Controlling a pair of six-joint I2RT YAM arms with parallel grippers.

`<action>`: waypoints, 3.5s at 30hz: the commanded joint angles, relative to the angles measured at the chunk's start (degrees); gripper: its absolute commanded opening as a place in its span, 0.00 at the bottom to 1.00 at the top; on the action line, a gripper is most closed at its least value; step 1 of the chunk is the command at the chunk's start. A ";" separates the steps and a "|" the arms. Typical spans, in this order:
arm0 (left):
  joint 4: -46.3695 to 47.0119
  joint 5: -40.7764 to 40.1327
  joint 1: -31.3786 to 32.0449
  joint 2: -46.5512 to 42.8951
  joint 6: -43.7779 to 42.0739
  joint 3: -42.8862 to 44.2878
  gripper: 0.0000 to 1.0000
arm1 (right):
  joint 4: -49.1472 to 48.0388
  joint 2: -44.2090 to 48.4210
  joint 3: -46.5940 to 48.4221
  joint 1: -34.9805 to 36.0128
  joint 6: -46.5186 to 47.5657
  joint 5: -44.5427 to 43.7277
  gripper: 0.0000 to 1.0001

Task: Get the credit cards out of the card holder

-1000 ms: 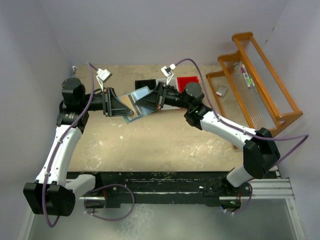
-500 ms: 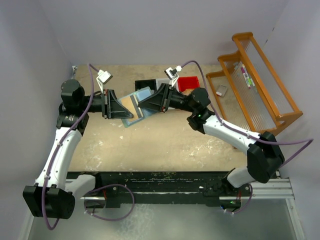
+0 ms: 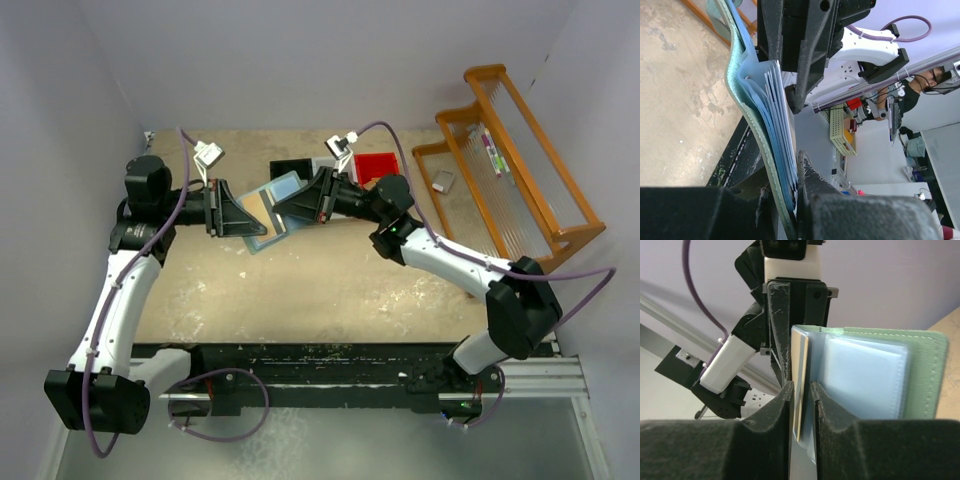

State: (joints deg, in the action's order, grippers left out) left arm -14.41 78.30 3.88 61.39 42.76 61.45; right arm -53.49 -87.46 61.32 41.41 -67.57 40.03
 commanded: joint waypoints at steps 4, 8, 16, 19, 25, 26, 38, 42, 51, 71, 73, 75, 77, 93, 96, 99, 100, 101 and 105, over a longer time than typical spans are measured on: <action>-3.78 -1.75 1.22 0.85 -7.49 5.02 0.10 | 0.53 -2.82 0.12 2.96 -0.36 5.15 0.05; -3.18 0.15 1.22 1.01 -6.60 4.99 0.22 | -0.96 -1.60 -1.08 1.81 -1.11 5.36 0.00; 3.51 2.20 1.22 -0.08 -1.17 3.18 0.20 | -3.56 1.79 -4.06 -0.98 -2.17 4.40 0.00; 3.60 2.40 1.22 -0.05 -0.85 3.05 0.19 | -3.63 2.97 -6.26 -1.85 -2.29 4.38 0.00; 3.76 2.23 1.22 0.03 -0.69 2.91 0.17 | -3.31 4.75 -7.97 -2.46 -2.23 3.59 0.00; 3.86 2.21 1.22 0.05 -0.52 2.92 0.17 | -3.31 4.82 -7.97 -2.47 -2.14 3.47 0.00; 3.16 1.84 1.22 -0.03 -0.84 2.97 0.05 | -2.59 4.51 -5.41 -2.45 -0.81 1.56 0.27; 1.54 1.17 1.22 0.03 -2.35 3.19 0.05 | -4.49 2.19 -4.10 -1.95 -2.74 2.39 0.37; -3.58 0.71 1.22 0.36 -6.65 4.85 0.05 | -3.89 -1.12 0.46 -0.63 -3.09 3.09 0.28; -4.22 3.17 1.22 -0.24 -6.46 5.44 0.12 | -2.14 -0.54 2.75 -6.08 -3.34 15.13 0.00; -4.34 3.32 1.22 -0.28 -6.47 5.51 0.12 | -0.49 -0.28 3.41 -6.48 -2.23 16.23 0.00; -4.45 3.35 1.22 -0.41 -6.51 5.52 0.12 | 2.32 0.17 4.05 -7.32 -0.64 17.45 0.00; -4.74 3.34 1.22 -0.41 -6.79 5.63 0.12 | 5.50 1.07 4.45 -8.67 1.16 18.28 0.00; -35.01 -6.22 1.04 5.71 -38.15 16.16 0.12 | 70.03 8.70 14.99 -29.24 40.65 -13.74 0.00; -37.36 -9.07 1.04 6.29 -41.69 17.11 0.12 | 73.28 5.39 16.91 -29.30 42.60 -25.35 0.00; -38.48 -9.39 1.04 6.59 -42.74 17.54 0.12 | 74.58 0.48 19.22 -29.28 44.38 -34.03 0.00; -38.61 -9.40 1.04 6.71 -42.98 17.56 0.12 | 74.54 -1.28 19.87 -29.28 44.72 -36.05 0.00; -38.66 -9.47 1.04 6.63 -43.04 17.56 0.12 | 74.40 -3.26 20.74 -29.28 45.06 -37.52 0.00; -39.04 -9.35 1.04 6.60 -43.24 17.47 0.12 | 73.61 -10.67 25.02 -29.28 45.50 -40.11 0.00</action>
State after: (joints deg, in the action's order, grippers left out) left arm -52.80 68.23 4.93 68.36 2.72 76.18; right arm 18.72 -93.34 81.10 11.99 -25.06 8.36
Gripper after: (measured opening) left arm 0.179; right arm 0.004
